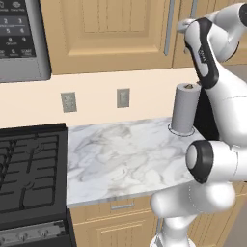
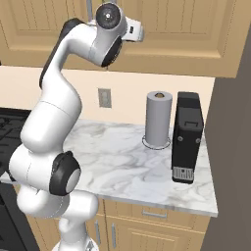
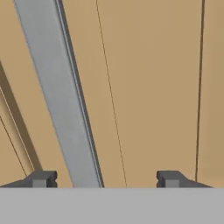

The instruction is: The dining table condiment station is running low on shaker. Refill the condiment station by opening the cabinet and taking the shaker from the cabinet and placing it on the dining table.

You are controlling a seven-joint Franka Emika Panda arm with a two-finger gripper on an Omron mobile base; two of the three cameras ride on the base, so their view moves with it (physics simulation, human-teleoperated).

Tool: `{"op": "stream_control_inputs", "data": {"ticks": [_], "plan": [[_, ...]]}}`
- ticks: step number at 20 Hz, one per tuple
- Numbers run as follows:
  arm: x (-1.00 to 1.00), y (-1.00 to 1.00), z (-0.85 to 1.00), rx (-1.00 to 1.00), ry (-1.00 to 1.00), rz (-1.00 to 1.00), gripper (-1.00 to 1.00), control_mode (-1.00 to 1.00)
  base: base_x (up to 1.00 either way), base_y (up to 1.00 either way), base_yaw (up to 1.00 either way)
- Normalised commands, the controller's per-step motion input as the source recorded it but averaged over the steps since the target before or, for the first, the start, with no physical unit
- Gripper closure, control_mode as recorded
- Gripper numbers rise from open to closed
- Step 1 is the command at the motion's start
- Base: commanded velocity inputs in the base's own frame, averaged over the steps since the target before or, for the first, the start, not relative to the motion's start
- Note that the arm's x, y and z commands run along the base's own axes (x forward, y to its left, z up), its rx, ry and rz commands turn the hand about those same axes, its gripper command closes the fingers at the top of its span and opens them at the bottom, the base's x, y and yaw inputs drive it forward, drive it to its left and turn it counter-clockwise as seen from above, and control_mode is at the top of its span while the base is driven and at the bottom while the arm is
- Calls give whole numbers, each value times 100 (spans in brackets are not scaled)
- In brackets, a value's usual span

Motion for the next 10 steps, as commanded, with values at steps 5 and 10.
{"op": "stream_control_inputs", "data": {"ticks": [5,10], "plan": [[56,0,-38,1,-22,7,100,-100,0,0,0],[60,6,-28,0,-16,1,100,-100,0,0,0]]}}
